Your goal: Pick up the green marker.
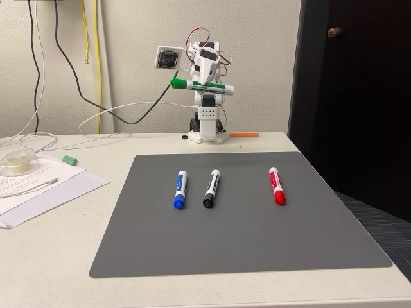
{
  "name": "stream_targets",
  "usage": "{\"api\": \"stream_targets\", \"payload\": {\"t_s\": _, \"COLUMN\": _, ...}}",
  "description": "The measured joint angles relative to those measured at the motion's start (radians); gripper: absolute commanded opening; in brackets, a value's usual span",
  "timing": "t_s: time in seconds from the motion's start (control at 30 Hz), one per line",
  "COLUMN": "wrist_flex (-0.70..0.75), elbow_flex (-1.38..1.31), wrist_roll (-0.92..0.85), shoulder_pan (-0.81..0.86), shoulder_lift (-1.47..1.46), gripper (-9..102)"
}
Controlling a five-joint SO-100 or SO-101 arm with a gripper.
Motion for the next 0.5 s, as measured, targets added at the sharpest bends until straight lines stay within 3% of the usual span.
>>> {"api": "stream_targets", "payload": {"t_s": 0.5, "wrist_flex": 0.000, "elbow_flex": 0.000, "wrist_roll": 0.008, "shoulder_pan": 0.000, "shoulder_lift": 0.002, "gripper": 4}}
